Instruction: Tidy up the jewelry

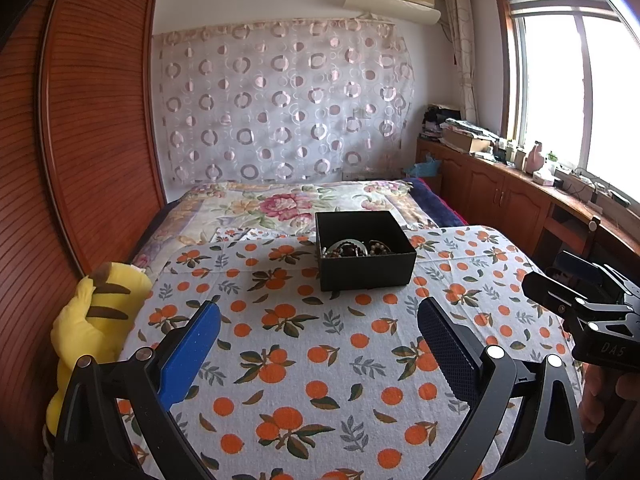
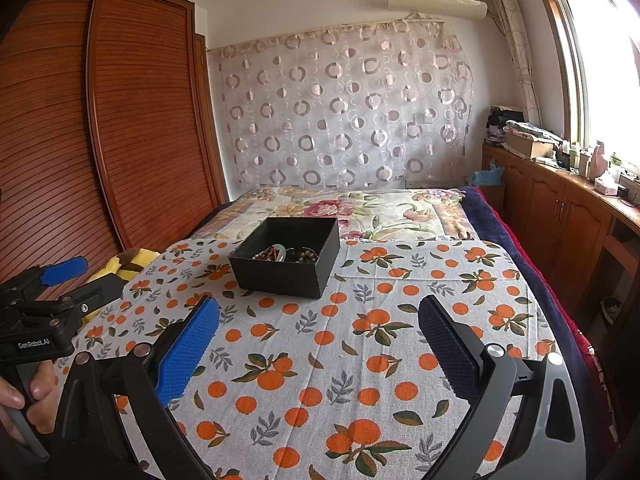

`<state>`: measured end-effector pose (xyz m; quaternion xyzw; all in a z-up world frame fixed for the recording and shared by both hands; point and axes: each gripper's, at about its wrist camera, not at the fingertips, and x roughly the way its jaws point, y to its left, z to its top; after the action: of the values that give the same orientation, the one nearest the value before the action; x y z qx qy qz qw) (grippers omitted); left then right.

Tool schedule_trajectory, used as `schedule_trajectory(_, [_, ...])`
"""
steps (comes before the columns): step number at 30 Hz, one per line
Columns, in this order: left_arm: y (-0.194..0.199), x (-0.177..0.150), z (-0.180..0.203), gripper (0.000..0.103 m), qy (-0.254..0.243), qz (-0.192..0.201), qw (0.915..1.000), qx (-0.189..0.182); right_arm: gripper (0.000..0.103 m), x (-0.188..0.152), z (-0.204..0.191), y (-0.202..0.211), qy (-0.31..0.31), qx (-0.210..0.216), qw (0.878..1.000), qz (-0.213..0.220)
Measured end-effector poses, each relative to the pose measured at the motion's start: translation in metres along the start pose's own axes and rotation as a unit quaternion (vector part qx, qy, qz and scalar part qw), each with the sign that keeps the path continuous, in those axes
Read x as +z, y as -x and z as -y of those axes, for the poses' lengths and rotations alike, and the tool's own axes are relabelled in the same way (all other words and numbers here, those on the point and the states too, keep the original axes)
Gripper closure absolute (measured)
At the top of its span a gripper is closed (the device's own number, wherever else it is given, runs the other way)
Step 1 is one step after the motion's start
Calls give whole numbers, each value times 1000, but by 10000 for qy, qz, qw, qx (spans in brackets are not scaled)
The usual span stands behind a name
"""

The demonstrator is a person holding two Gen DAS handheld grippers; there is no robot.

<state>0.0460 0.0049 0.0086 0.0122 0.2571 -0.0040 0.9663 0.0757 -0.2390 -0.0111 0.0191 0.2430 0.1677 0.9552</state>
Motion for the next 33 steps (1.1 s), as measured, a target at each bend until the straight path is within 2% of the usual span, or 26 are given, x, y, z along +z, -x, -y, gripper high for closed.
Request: schedule_trajectory(33, [1,-3,-1,8,5,15,10000,-13,3,4,-3,3,12,-16,10000,50])
